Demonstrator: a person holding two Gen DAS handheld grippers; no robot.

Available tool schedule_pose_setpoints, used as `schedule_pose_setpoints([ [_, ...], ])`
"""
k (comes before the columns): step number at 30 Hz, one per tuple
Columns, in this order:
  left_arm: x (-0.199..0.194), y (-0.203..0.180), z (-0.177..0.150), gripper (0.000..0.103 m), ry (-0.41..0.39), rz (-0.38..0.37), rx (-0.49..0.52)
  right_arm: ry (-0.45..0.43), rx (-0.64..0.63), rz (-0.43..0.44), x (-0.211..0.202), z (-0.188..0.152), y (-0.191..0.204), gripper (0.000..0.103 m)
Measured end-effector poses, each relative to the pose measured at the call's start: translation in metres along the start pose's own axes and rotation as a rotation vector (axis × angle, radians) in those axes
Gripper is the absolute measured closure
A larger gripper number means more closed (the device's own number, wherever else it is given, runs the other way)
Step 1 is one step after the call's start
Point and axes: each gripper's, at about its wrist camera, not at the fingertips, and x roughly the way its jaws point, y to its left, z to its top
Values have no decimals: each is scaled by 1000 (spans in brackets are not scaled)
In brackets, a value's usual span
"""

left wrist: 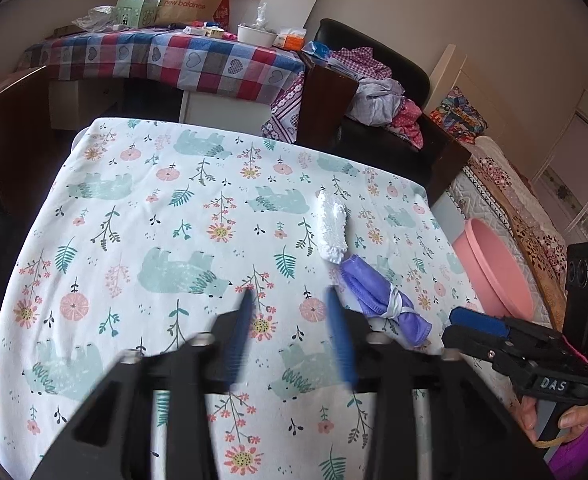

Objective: Collect trash
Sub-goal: 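Grasp the purple cloth bag with the right tool while the left tool grasps the white foam strip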

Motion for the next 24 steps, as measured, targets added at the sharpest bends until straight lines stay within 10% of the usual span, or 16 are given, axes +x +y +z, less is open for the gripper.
schedule_pose_setpoints([
  [11, 12, -1, 8, 57, 17, 33, 2, 56, -82, -68, 46, 7, -3, 51],
  [13, 16, -4, 13, 57, 15, 29, 15, 42, -63, -62, 43, 5, -5, 66],
  [24, 52, -36, 33, 57, 42, -9, 85, -59, 39, -77, -6, -13, -22, 67],
])
